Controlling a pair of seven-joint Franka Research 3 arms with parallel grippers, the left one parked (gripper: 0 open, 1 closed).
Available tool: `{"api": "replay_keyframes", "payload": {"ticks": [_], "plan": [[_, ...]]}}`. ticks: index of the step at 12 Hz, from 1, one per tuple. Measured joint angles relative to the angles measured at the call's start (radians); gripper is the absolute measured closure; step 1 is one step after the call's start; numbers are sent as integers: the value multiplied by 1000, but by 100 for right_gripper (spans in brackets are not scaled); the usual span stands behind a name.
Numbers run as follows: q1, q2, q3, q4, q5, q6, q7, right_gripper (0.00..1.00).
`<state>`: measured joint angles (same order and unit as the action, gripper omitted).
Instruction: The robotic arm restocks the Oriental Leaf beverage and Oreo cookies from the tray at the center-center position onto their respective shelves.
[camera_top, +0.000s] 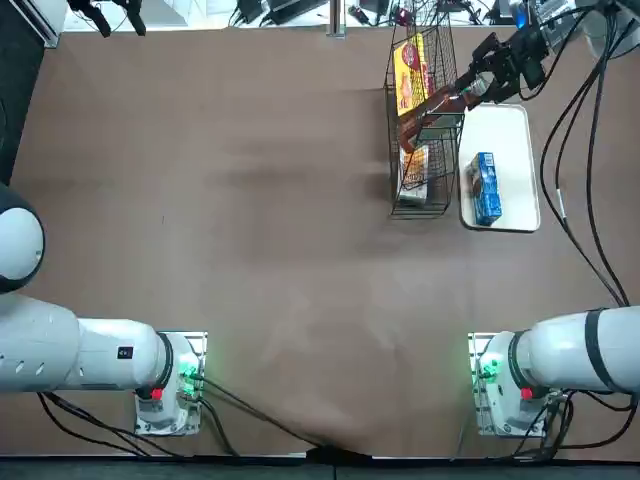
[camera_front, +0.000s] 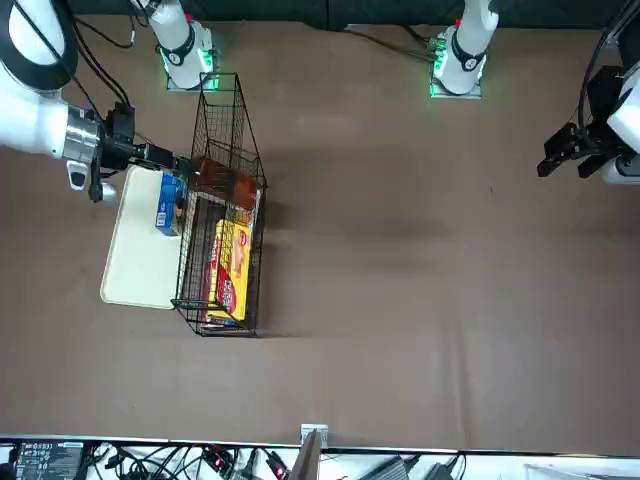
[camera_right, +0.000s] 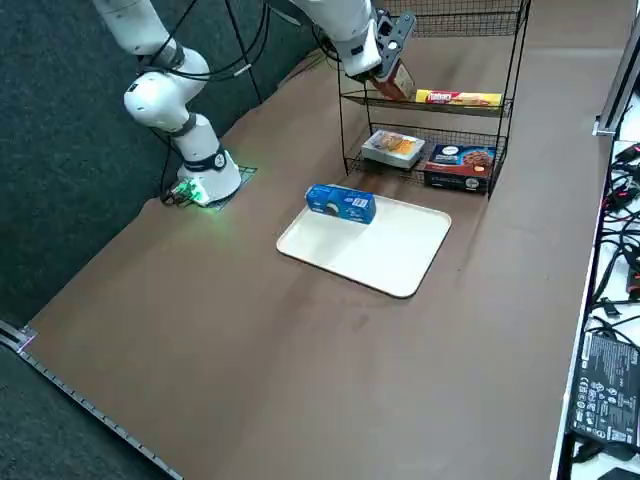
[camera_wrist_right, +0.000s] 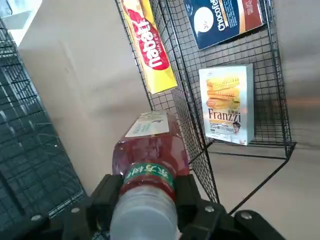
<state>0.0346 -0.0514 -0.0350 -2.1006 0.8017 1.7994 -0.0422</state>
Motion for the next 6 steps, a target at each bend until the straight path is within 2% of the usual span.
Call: {"api": "replay_keyframes", "payload": {"ticks": [6], "plan": [[4, 16, 0, 0, 2, 5, 0, 42]]}}
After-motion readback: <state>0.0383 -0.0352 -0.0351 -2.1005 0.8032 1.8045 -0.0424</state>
